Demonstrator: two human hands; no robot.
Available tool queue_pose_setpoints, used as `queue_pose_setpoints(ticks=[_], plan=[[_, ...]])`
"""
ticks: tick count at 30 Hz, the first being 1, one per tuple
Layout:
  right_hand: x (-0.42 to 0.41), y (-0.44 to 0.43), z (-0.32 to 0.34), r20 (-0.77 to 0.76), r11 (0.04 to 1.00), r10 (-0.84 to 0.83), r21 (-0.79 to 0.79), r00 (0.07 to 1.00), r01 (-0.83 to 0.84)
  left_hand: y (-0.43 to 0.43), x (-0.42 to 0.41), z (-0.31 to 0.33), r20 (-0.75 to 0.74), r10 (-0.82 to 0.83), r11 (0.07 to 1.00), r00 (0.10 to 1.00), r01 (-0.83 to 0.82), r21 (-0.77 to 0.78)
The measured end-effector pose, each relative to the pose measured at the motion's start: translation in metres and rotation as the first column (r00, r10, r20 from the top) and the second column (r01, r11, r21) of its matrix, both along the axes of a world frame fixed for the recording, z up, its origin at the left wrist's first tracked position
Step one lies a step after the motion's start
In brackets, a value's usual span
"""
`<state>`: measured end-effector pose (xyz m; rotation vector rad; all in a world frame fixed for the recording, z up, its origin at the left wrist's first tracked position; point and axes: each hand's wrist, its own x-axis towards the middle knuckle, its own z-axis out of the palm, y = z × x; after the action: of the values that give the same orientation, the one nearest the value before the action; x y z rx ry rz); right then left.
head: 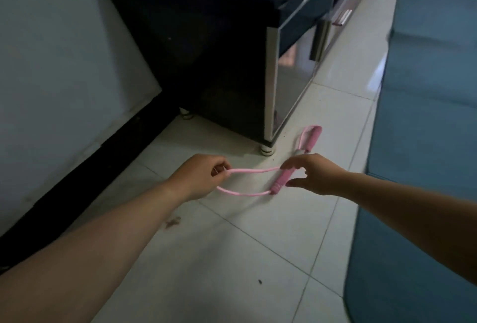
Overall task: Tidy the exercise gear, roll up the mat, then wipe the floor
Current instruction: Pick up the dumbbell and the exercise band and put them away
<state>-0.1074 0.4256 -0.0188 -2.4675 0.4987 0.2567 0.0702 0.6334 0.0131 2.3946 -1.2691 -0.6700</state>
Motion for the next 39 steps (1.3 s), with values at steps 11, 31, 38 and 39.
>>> queue_pose_setpoints(ticks=[11, 31, 38, 39], plan=[[0.106, 0.097, -0.014, 0.032, 0.999, 0.007, 0.039, 0.999, -0.009, 0.148, 0.071, 0.007, 0.031, 0.278, 0.959, 0.96, -0.279, 0.053], [0.095, 0.148, -0.043, -0.014, 0.988, 0.114, 0.103, 0.993, -0.112, 0.155, 0.064, -0.038, -0.123, 0.479, 0.873, 0.869, -0.487, -0.034], [0.054, 0.107, -0.052, -0.082, 0.997, -0.022, 0.076, 0.996, 0.028, 0.078, 0.044, -0.087, -0.008, 0.214, 0.974, 0.977, -0.213, 0.08], [0.05, 0.103, -0.053, -0.084, 0.996, -0.038, 0.072, 0.996, 0.044, 0.073, 0.044, -0.093, 0.007, 0.193, 0.977, 0.981, -0.193, 0.094]])
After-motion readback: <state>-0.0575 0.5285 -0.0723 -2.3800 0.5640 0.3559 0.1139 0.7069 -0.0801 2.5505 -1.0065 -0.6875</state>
